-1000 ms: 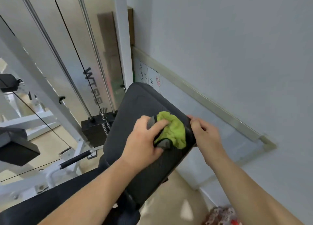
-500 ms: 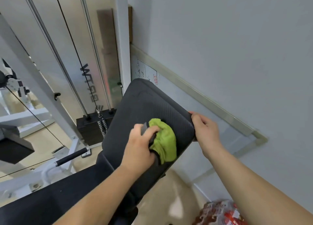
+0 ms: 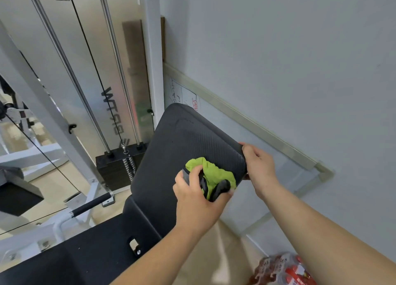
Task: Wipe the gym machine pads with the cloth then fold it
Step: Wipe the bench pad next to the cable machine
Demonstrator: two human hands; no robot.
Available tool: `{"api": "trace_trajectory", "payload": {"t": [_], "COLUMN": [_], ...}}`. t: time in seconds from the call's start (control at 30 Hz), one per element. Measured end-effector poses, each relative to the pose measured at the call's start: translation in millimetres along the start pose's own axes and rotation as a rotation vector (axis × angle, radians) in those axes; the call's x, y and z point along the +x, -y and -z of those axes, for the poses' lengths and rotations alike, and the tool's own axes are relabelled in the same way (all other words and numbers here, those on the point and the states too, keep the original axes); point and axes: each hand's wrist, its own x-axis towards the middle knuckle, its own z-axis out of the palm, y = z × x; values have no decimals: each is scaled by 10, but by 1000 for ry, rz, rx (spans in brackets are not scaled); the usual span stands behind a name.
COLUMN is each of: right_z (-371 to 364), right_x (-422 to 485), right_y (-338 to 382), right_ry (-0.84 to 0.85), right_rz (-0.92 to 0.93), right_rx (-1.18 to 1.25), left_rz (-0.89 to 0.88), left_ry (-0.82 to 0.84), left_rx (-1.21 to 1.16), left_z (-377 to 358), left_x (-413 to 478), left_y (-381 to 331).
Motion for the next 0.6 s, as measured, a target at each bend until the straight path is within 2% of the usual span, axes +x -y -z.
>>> {"api": "trace_trajectory", "payload": {"t": [0.13, 0.17, 0.27, 0.37, 0.43, 0.5, 0.6], "right_z": [14, 22, 35, 63, 75, 75, 54], "right_x": [6, 14, 16, 52, 91, 153, 193], "right_y": [-2, -10, -37, -61, -73, -114, -154], "right_ry": [-11, -7, 12, 49, 52, 44, 27], "right_rz": [4, 11, 25, 32, 31, 27, 12], "right_rx": [-6, -3, 28, 56, 39, 17, 4], "left_rz": [43, 4, -245, -559, -668, -567, -163], "left_ry": [-113, -131, -99, 7, 54, -17, -132], "left_rx": [-64, -64, 22, 266, 387, 442, 384], "left_z": [-30, -30, -29, 43, 190, 321, 351], "left_x": [302, 355, 504, 710, 941, 1226, 1505], "left_y": [-99, -182, -482, -551, -452, -379, -532]}}
